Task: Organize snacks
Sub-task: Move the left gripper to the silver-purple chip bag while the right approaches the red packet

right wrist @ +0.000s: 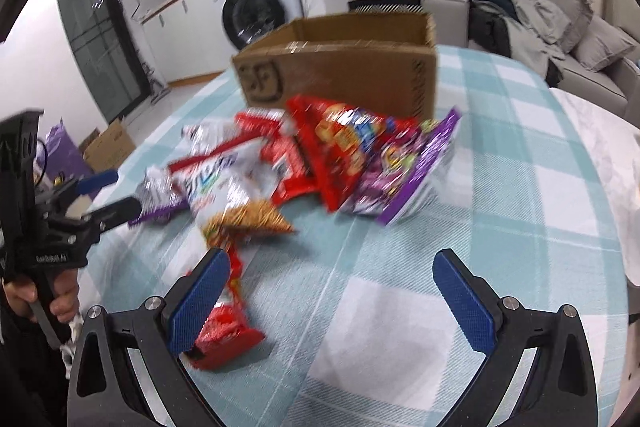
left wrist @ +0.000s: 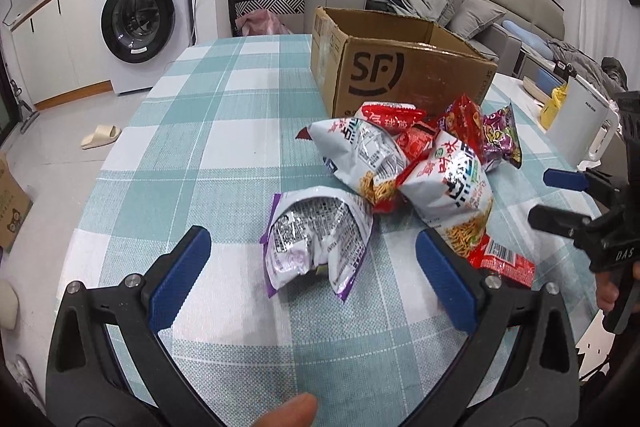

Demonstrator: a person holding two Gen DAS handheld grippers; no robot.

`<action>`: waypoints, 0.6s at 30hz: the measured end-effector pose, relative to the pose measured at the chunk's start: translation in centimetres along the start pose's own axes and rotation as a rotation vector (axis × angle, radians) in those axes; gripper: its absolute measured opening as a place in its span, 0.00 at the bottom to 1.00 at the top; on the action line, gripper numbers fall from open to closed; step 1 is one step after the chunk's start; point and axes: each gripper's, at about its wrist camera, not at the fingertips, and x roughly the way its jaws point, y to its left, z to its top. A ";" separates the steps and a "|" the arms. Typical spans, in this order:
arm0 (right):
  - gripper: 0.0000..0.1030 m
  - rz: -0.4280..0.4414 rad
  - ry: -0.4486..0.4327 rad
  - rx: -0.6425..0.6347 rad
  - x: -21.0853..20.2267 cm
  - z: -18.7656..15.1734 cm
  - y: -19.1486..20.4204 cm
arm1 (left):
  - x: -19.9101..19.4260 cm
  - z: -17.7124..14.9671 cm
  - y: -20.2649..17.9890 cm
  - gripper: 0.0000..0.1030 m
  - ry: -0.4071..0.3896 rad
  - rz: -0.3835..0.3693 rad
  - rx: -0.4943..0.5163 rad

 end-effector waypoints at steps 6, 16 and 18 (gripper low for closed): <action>1.00 0.040 0.055 -0.051 1.3 -0.9 1.7 | 0.4 -0.4 -0.2 0.99 0.021 0.003 0.006; 1.00 0.097 0.108 -0.137 2.6 -1.5 3.9 | 1.1 -0.8 -0.3 0.99 0.052 0.008 0.007; 1.00 0.105 0.123 -0.149 2.9 -1.6 4.2 | 1.3 -0.7 -0.3 0.99 0.056 0.009 0.008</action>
